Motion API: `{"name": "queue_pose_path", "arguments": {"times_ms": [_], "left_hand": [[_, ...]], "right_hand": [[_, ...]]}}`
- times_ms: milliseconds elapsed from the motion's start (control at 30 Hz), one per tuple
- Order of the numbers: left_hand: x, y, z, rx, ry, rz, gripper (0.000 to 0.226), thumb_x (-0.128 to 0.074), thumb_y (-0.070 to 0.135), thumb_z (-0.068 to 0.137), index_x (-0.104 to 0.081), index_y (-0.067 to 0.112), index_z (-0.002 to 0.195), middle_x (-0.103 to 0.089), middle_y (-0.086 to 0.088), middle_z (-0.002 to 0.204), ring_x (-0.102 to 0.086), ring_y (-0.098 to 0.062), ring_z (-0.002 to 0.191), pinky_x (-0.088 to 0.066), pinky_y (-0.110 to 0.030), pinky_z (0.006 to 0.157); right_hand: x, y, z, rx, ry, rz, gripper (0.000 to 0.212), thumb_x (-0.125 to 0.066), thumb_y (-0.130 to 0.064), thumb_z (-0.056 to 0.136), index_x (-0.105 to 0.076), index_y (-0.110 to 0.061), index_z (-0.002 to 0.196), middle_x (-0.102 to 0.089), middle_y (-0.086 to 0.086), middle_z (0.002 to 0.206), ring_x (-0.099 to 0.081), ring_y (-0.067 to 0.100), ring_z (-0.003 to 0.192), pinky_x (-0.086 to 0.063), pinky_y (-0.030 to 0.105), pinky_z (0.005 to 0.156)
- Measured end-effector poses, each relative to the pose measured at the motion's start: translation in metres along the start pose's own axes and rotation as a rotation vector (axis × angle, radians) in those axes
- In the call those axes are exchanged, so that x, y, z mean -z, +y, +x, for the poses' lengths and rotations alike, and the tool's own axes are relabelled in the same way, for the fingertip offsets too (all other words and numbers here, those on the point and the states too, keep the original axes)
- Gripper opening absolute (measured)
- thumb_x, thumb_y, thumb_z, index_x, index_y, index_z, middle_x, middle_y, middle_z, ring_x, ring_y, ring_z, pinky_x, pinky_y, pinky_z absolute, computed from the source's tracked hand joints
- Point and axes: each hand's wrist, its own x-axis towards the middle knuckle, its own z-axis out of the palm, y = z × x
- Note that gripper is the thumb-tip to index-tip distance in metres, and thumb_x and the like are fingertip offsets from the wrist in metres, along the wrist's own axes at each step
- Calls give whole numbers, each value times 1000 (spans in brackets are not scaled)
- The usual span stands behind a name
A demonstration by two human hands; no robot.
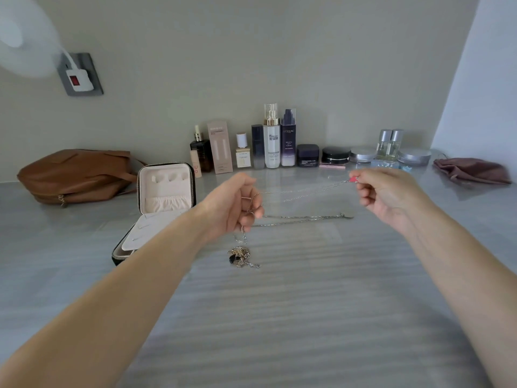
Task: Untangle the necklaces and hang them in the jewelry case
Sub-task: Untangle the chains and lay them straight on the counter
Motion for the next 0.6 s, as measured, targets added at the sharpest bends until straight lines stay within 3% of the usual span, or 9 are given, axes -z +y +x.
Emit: {"name": "queue_pose_path", "arguments": {"times_ms": [300,467,600], "left_hand": [[26,11,-10,124,40,225,24,-46,23,86,-48,17,62,-61,-1,58,-34,-11,37,-26,-20,43],[37,4,-16,182,6,255,24,-56,26,88,-50,18,67,-65,-1,60,-41,-7,37,-31,-15,36],[41,0,-20,186,9,259,16,-57,25,87,-52,16,74,-68,-1,63,-45,-6,38,-32,-15,35]], "right_hand": [[14,7,14,-97,98,-87,17,-55,-4,80,-56,-10,64,-41,2,58,-34,2,31,-26,10,32],[15,12,15,-132,79,-317,16,-55,-3,79,-56,-8,64,-41,4,58,-33,14,48,-26,23,44],[14,12,13,-133,69,-449,12,-58,-1,75,-55,-6,64,-43,6,56,-32,15,48,-25,23,46]]}}
